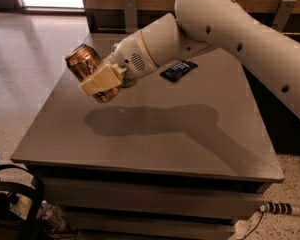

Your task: Place orange can upright

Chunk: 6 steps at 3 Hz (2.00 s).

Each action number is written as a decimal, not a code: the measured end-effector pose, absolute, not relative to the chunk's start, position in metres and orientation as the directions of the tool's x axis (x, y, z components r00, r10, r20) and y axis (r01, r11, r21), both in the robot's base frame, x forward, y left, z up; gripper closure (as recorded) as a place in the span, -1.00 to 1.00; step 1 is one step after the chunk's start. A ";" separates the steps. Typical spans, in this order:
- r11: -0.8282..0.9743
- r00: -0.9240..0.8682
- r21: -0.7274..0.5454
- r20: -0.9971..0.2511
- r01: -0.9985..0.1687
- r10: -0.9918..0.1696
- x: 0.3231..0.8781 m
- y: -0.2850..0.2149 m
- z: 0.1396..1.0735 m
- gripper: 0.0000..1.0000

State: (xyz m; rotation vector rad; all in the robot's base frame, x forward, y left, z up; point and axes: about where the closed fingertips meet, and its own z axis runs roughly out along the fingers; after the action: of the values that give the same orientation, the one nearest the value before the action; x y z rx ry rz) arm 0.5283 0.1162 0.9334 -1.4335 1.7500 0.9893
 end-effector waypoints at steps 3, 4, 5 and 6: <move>-0.024 -0.041 0.053 -0.932 -0.998 -0.361 0.504 0.117 0.937 1.00; 0.082 -0.102 0.077 -0.923 -0.994 -0.370 0.501 0.133 0.923 1.00; 0.155 -0.114 0.067 -0.940 -0.986 -0.322 0.502 0.151 0.913 1.00; 0.193 -0.103 0.054 -0.963 -0.980 -0.250 0.509 0.167 0.908 1.00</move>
Offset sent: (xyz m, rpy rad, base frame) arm -0.0294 -0.0084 0.0062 0.2132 -0.1277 0.1669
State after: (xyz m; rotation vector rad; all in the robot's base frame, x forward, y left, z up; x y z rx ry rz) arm 0.5094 0.1671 0.9081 -1.2145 1.5415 0.9904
